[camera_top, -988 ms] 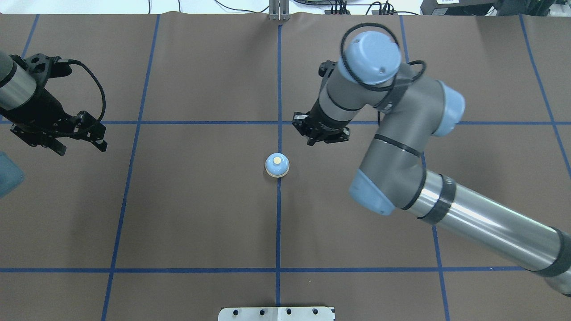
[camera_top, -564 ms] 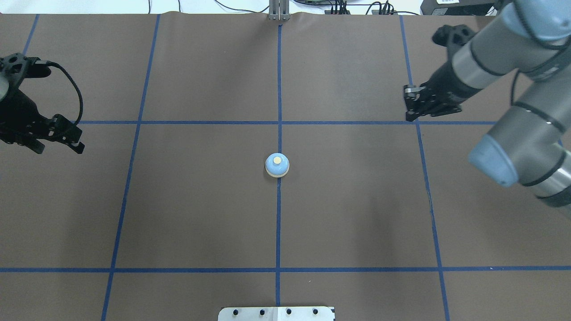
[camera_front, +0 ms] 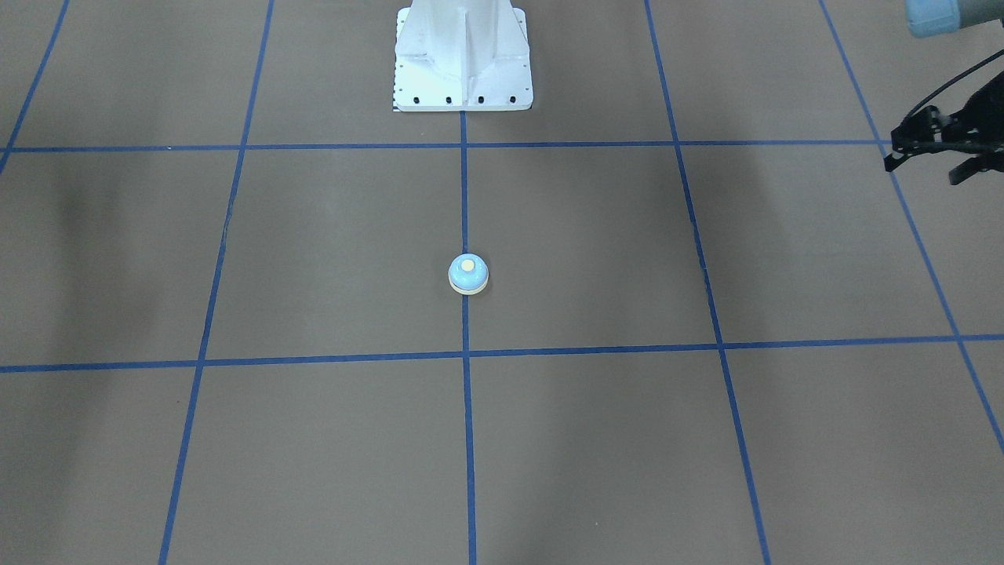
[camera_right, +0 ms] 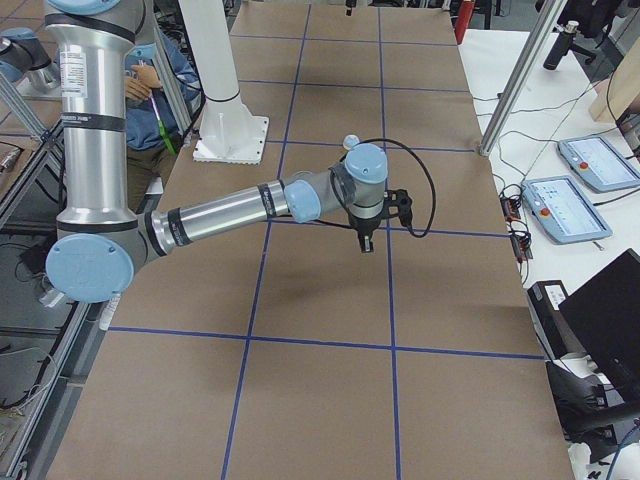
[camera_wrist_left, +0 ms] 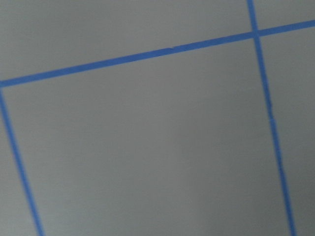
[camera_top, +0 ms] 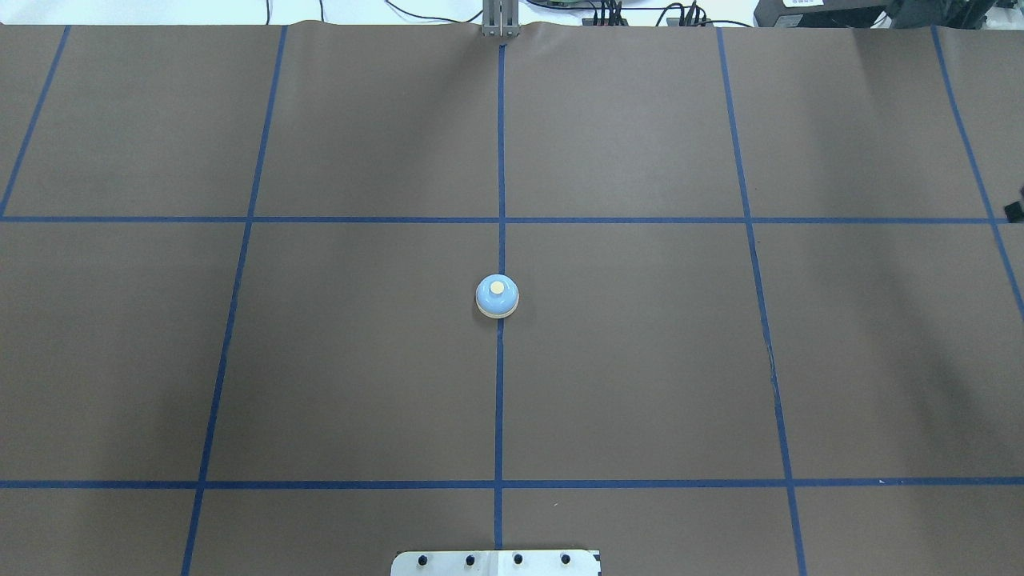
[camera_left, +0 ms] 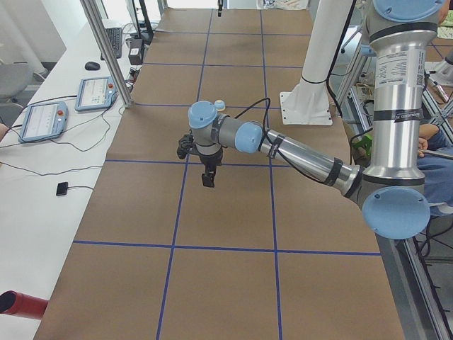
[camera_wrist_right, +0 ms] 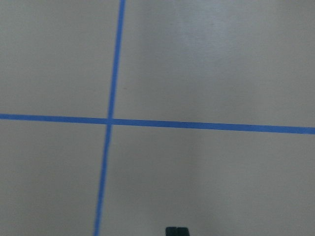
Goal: Place and press bell with both arms
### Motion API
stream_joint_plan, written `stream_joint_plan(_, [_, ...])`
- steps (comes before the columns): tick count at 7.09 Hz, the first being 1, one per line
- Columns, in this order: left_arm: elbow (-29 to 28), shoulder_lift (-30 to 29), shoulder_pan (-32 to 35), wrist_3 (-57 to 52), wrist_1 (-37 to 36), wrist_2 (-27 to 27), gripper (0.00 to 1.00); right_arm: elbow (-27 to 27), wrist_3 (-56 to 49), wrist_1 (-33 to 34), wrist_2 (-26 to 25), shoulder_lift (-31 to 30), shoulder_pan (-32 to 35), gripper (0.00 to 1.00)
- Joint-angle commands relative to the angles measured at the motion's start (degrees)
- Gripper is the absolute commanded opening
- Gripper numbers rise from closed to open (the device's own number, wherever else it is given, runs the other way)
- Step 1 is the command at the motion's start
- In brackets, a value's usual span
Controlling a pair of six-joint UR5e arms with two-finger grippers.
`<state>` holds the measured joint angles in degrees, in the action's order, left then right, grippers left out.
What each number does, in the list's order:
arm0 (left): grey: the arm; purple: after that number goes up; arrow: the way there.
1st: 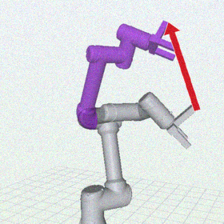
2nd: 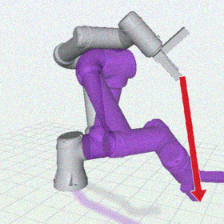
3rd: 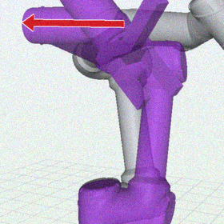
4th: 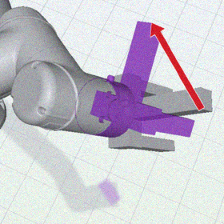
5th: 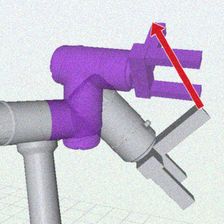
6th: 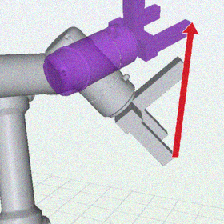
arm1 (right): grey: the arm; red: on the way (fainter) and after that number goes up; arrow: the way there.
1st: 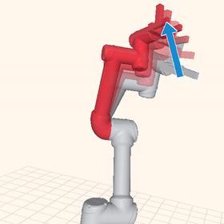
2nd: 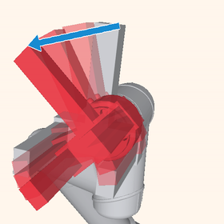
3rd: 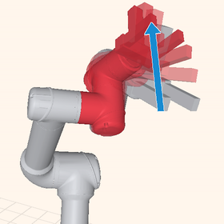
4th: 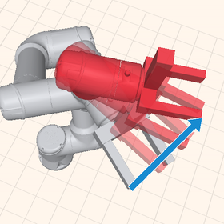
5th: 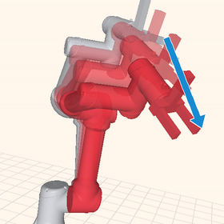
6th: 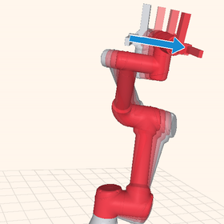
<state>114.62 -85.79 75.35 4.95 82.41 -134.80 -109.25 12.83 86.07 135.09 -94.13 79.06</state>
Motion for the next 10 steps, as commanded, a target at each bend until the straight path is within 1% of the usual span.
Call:
stream_joint_plan(1, [-1.4, 3.7, 5.0, -9.8, 0.2, 4.7, 1.0, 0.2, -14.8, 2.9, -0.5, -5.1, 6.8, 1.0])
stream_joint_plan(2, [-1.6, 3.8, 5.5, -9.9, 0.2, 4.6, 1.0, 0.2, -15.3, 2.9, -1.1, -6.1, 7.3, 1.0])
stream_joint_plan(4, [-4.5, 4.0, 7.3, -11.1, 0.6, 4.5, 1.0, 0.4, -15.5, 3.8, -1.8, -6.0, 7.6, 1.0])
stream_joint_plan(6, [-5.8, 3.9, 7.7, -11.2, 0.7, 4.5, 1.0, 0.4, -15.5, 4.5, -1.9, -5.7, 6.8, 1.0])
stream_joint_plan(7, [-6.9, 3.9, 7.7, -11.3, 1.1, 4.5, 1.0, 0.8, -15.5, 5.8, -1.9, -5.6, 6.4, 1.0])
stream_joint_plan(10, [-8.2, 4.0, 9.1, -11.2, 1.5, 1.5, 1.0, 1.0, -15.6, 13.4, -1.9, -1.2, 5.5, 1.0])
